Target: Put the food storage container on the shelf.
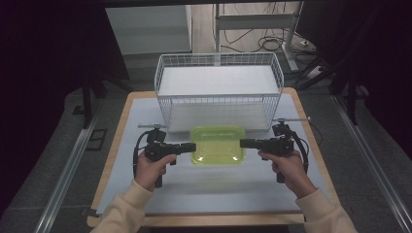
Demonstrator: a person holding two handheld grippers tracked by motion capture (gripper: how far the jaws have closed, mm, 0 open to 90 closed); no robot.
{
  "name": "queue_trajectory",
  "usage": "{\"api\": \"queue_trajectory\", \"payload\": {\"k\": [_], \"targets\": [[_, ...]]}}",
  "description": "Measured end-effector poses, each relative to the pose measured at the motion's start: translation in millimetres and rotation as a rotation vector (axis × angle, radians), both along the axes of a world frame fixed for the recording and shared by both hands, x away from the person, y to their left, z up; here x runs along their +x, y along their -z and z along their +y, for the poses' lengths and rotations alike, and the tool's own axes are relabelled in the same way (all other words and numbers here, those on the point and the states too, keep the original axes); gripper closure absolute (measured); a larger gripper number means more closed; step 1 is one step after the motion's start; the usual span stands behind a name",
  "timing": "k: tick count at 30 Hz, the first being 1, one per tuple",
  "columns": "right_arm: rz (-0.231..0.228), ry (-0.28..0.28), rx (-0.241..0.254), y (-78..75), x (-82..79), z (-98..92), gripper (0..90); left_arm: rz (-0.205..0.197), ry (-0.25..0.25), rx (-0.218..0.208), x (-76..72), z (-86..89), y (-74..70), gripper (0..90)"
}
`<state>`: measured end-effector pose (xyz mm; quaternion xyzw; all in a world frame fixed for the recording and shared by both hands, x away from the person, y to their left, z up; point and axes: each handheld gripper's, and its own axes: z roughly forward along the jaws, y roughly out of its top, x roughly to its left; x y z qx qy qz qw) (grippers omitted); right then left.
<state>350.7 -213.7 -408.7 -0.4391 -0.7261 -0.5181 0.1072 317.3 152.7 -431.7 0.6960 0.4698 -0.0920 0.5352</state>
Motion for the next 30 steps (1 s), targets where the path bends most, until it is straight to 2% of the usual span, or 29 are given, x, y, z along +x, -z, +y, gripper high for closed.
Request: {"api": "queue_trajectory", "payload": {"k": [12,21,25,30], "targets": [[-0.040,0.009,-0.008,-29.7,12.2,2.8,81.4,-0.031,-0.008,0.000,14.9,1.4,-30.2,81.0],[-0.048,0.007,0.004,-42.6,22.1,2.2,81.4,-0.053,-0.007,0.016,23.9,0.7,-46.8,81.0],[-0.068,0.010,0.007,-47.7,25.7,2.2,81.4,-0.062,-0.013,0.018,25.9,0.3,-53.3,80.9],[-0.072,0.005,0.012,-56.2,28.9,3.0,81.3,-0.070,-0.015,0.013,29.8,1.3,-62.0,81.0]]}}
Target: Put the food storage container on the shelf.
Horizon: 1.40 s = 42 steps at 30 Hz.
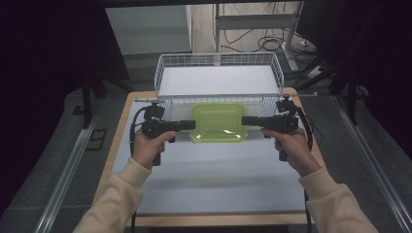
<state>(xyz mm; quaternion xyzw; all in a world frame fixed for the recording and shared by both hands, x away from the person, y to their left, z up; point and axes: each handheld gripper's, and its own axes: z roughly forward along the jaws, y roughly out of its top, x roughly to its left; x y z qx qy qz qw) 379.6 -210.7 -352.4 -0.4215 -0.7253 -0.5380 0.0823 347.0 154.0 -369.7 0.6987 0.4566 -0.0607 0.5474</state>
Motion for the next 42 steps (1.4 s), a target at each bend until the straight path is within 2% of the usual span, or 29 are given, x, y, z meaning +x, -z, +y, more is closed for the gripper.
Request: {"api": "queue_trajectory", "payload": {"k": [8,18,24,28,30,35,42], "targets": [[-0.002,0.006,0.006,-12.5,11.4,2.2,81.4,-0.013,-0.010,0.009,10.9,1.6,-13.8,81.0],[-0.002,0.009,0.009,-31.4,37.2,4.7,81.3,-0.013,-0.013,0.009,34.9,3.9,-30.3,81.0],[0.006,0.020,0.001,-43.9,58.1,4.9,81.3,0.000,-0.016,-0.001,59.7,3.2,-41.9,81.0],[0.022,0.024,0.001,-48.8,73.5,3.7,81.3,0.008,-0.017,0.006,70.4,1.9,-46.6,81.0],[0.033,0.029,0.003,-50.4,81.7,4.0,81.2,0.025,-0.019,0.015,82.9,2.3,-49.8,80.9],[0.052,0.036,0.002,-52.0,101.5,5.5,81.2,0.049,-0.030,0.014,100.8,2.9,-52.7,81.0],[0.073,0.058,0.002,-49.1,117.7,5.1,81.1,0.071,-0.031,0.020,117.7,0.5,-50.9,80.9]]}}
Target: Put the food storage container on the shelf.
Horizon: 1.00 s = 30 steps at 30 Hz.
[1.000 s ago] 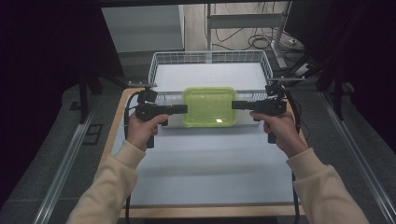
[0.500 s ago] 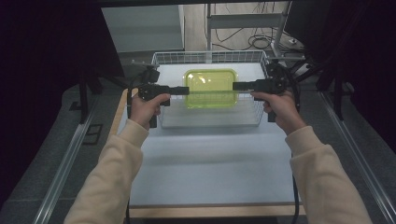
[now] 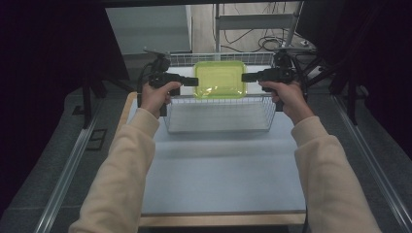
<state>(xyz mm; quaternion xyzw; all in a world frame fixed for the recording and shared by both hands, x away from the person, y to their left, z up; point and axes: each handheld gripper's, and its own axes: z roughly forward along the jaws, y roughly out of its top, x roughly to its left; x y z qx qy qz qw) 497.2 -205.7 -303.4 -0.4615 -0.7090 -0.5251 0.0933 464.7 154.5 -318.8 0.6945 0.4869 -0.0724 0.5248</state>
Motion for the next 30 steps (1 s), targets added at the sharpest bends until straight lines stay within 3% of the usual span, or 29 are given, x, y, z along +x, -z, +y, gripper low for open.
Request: {"api": "queue_trajectory", "payload": {"k": [5,15,24,30], "targets": [[0.020,0.022,0.017,4.0,8.8,-2.2,80.8,0.005,-0.004,0.003,10.2,-2.2,0.3,80.9],[0.027,0.047,-0.012,3.9,26.3,4.7,80.0,0.021,-0.032,-0.023,26.2,1.1,7.0,80.6],[0.002,0.095,-0.076,6.3,34.8,15.2,76.1,0.028,-0.074,-0.027,36.1,-2.7,9.1,77.2],[-0.008,0.114,-0.066,10.0,39.1,17.7,75.0,0.028,-0.092,-0.028,41.9,-2.3,11.6,75.8]]}}
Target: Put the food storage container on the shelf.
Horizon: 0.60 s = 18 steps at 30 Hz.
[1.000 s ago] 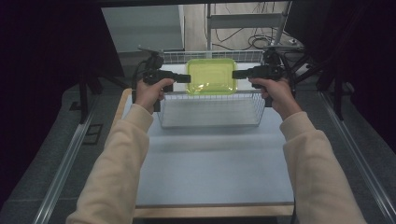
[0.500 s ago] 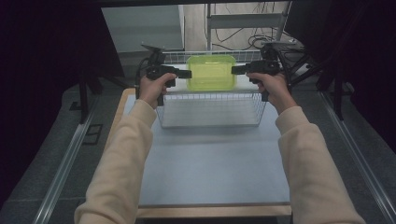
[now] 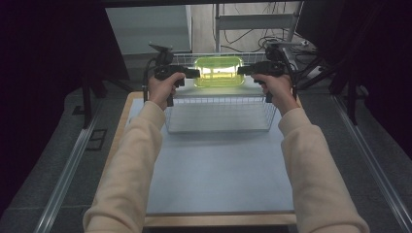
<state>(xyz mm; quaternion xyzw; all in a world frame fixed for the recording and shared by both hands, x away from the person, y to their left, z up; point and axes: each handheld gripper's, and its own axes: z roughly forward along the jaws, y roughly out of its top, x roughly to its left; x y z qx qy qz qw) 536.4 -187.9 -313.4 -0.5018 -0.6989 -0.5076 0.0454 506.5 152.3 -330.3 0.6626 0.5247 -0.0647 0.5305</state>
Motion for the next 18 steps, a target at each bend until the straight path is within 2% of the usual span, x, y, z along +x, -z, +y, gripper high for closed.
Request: {"api": "queue_trajectory", "payload": {"k": [5,7,9,12,13,18], "targets": [[-0.006,0.006,-0.026,2.4,0.9,2.9,69.4,0.000,-0.012,0.020,0.9,-2.9,2.8,70.8],[-0.020,0.016,-0.056,2.9,-0.1,4.6,64.7,-0.006,-0.012,0.028,0.5,-4.2,3.8,68.2],[-0.034,0.027,-0.061,2.2,-1.3,5.4,61.1,-0.017,-0.015,0.041,0.3,-5.7,4.0,66.5],[-0.048,0.034,-0.080,1.2,-2.2,6.2,56.6,-0.032,-0.022,0.056,-0.3,-7.6,3.5,58.6],[-0.054,0.044,-0.085,0.4,-2.9,6.2,52.8,-0.051,-0.028,0.056,-0.7,-9.6,3.0,54.7],[-0.081,0.069,-0.084,-1.8,-5.8,4.7,45.2,-0.086,-0.050,0.068,-3.2,-11.8,-1.6,36.9]]}}
